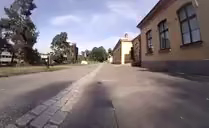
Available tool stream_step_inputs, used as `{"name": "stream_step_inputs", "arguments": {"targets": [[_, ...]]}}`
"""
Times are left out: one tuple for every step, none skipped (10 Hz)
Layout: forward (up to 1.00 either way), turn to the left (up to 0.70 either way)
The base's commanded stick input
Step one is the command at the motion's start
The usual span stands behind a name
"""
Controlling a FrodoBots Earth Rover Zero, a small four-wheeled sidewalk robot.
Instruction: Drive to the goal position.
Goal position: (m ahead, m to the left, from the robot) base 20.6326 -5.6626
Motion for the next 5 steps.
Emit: {"name": "stream_step_inputs", "arguments": {"targets": [[0.45, 0.0], [0.45, 0.0], [0.45, 0.0], [0.45, 0.0], [0.45, 0.0]]}}
